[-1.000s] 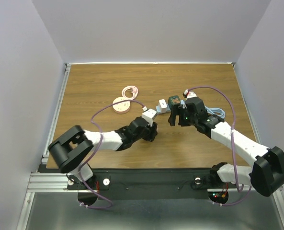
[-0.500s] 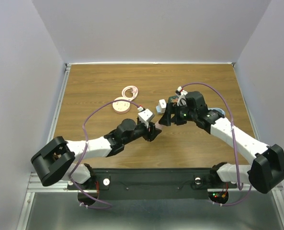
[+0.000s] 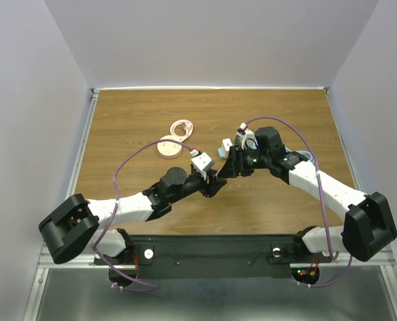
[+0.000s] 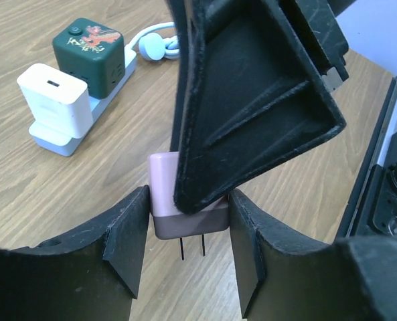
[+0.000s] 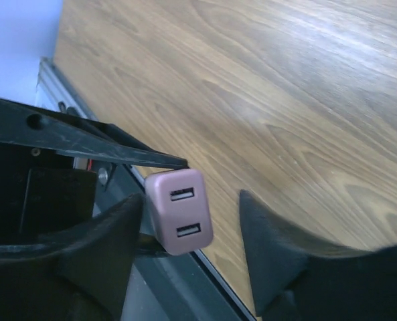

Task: Insert the plug

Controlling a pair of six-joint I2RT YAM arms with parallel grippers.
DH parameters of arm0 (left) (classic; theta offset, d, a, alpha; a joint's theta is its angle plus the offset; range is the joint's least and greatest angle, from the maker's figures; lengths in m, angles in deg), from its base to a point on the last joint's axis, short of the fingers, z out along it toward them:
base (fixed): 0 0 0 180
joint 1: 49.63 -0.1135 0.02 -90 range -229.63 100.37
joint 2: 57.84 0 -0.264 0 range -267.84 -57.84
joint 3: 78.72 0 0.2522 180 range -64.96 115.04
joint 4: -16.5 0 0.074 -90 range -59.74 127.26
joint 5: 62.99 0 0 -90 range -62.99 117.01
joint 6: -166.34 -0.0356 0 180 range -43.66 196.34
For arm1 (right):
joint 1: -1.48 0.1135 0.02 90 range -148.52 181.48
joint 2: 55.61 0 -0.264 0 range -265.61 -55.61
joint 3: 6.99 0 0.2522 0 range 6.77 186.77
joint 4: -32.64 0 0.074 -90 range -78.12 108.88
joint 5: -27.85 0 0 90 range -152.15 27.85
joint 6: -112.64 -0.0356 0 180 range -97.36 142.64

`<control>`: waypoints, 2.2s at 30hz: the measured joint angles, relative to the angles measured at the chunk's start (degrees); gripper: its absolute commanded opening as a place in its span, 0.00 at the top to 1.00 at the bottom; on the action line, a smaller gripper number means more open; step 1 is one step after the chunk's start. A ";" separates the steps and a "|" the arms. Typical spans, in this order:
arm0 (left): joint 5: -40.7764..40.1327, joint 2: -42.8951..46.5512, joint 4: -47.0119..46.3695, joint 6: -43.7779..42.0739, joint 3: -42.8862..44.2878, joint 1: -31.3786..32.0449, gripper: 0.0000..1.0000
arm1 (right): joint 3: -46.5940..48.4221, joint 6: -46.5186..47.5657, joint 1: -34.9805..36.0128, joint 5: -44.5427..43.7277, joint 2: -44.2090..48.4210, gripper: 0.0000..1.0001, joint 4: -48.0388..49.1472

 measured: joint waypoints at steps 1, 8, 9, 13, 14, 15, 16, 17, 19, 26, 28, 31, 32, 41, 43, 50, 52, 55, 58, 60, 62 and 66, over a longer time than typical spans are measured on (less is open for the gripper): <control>0.02 0.00 0.00 -0.04 0.00 0.09 1.00 | -0.04 0.02 0.00 0.66 -0.13 0.49 0.39; -0.13 0.00 0.98 -0.26 -0.04 0.39 0.77 | -0.85 -0.22 -0.37 5.29 -1.25 1.00 2.75; -0.37 0.00 1.07 -0.20 -0.04 0.39 0.74 | -0.85 -0.26 -0.39 5.46 -1.44 1.00 3.04; -1.36 0.13 0.66 0.24 -0.39 0.39 0.37 | -0.87 -0.26 -0.39 5.44 -1.53 0.99 3.48; -1.73 0.31 0.37 0.42 -0.68 0.46 0.03 | -0.87 -0.26 -0.37 5.44 -1.53 1.00 3.52; -2.16 0.52 0.28 0.46 -0.87 0.55 0.01 | -0.87 -0.22 -0.37 5.09 -1.53 1.00 3.56; -2.75 1.11 0.33 0.22 -1.25 0.57 0.01 | -0.87 -0.17 -0.35 4.50 -1.51 1.00 3.52; -3.82 1.66 0.31 0.96 -1.55 0.61 0.01 | -0.85 -0.13 -0.28 3.69 -1.51 1.00 3.52; -5.29 2.75 0.28 1.07 -2.05 0.61 0.01 | -0.83 0.42 -0.28 1.44 -1.51 1.00 3.52; -10.03 8.46 2.29 1.44 -4.55 -0.44 0.01 | 7.78 3.41 -2.16 -5.68 -7.78 1.00 3.15; -11.65 10.54 3.65 2.10 -5.20 -2.03 0.01 | 9.94 4.17 -2.62 -7.13 -9.42 0.99 3.28; -14.38 11.80 5.92 4.11 -5.18 -7.17 0.01 | 13.22 5.40 -2.99 -9.62 -11.72 1.00 3.30; -15.26 11.74 6.84 5.40 -5.07 -10.51 0.01 | 13.92 5.66 -3.08 -10.29 -12.13 1.00 3.30; -19.45 0.17 12.37 11.50 2.56 -30.45 0.01 | 17.70 7.26 -3.08 -11.93 -16.15 1.00 3.23; -19.87 -3.30 12.83 11.80 5.18 -32.52 0.01 | 17.70 7.37 -3.08 -11.93 -16.41 1.00 3.15; -14.84 -13.44 11.85 12.39 11.45 -38.86 0.01 | 16.39 7.41 -3.08 -11.91 -16.09 1.00 3.30; -12.22 -16.06 11.43 12.59 12.74 -40.13 0.01 | 15.10 7.41 -3.08 -11.98 -15.50 1.00 3.28; -8.26 -19.69 11.28 13.11 14.67 -40.59 0.01 | 13.53 7.41 -3.08 -12.15 -14.38 1.00 2.91; -6.10 -22.21 10.97 14.10 15.45 -40.54 0.01 | 13.11 7.41 -3.08 -12.15 -13.49 1.00 2.86; -4.68 -23.47 10.95 14.56 15.58 -40.54 0.01 | 13.11 7.41 -3.08 -12.15 -12.92 1.00 2.86; -3.26 -24.76 10.93 15.17 15.65 -40.54 0.01 | 13.11 7.41 -3.08 -12.15 -12.44 1.00 2.89; -2.43 -26.45 10.95 15.63 15.67 -40.57 0.01 | 13.11 7.41 -3.08 -12.13 -11.76 0.99 2.89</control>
